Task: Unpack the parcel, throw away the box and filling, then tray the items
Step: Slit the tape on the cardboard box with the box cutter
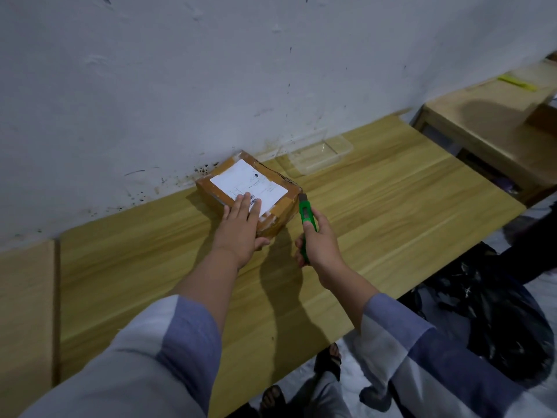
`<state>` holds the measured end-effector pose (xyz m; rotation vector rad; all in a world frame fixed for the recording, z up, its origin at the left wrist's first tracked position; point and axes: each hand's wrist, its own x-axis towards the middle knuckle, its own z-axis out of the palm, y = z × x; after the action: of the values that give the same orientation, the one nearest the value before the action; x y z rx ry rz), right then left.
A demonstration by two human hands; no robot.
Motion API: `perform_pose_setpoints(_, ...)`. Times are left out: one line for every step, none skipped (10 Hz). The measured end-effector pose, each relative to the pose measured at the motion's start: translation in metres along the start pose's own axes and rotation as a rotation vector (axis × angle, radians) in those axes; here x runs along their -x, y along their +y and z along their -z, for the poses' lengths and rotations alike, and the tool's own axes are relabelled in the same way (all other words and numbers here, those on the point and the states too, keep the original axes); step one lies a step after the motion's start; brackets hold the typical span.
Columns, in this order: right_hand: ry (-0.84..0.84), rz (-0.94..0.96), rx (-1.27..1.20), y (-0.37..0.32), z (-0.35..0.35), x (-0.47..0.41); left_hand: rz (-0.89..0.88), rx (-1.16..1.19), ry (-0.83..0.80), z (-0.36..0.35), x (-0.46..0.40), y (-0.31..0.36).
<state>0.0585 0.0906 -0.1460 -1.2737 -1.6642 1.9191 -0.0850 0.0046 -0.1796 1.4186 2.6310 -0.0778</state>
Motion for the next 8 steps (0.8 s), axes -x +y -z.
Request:
perform_pose_setpoints(-0.003, -0.005, 0.021, 0.0, -0.003, 0.002, 0.0, -0.005, 0.015, -0.001, 0.0, 0.0)
perform_pose_setpoints(0.005, -0.02, 0.046, 0.0, -0.007, -0.001, -0.003, 0.0, 0.023, -0.001, 0.0, 0.0)
perform_pose_setpoints(0.012, -0.027, 0.065, 0.002, -0.009, -0.003, -0.004, 0.003, 0.018, -0.001, 0.0, -0.001)
perform_pose_setpoints(0.004, -0.022, 0.082, 0.006, -0.011, 0.001, -0.004, 0.004, 0.026, -0.001, 0.0, -0.001)
perform_pose_setpoints(0.0, -0.014, 0.097, 0.012, -0.015, 0.009, -0.006, -0.015, 0.027, -0.001, 0.0, 0.0)
perform_pose_setpoints(0.0, -0.001, 0.108, 0.015, -0.017, 0.017, 0.003, -0.029, 0.022, -0.002, 0.0, 0.0)
perform_pose_setpoints(-0.014, -0.004, 0.087, 0.015, -0.018, 0.023, 0.012, -0.036, 0.019, -0.002, -0.001, 0.002)
perform_pose_setpoints(-0.049, -0.023, 0.098, 0.021, -0.025, 0.033, 0.028, -0.024, 0.01, -0.001, -0.001, 0.003)
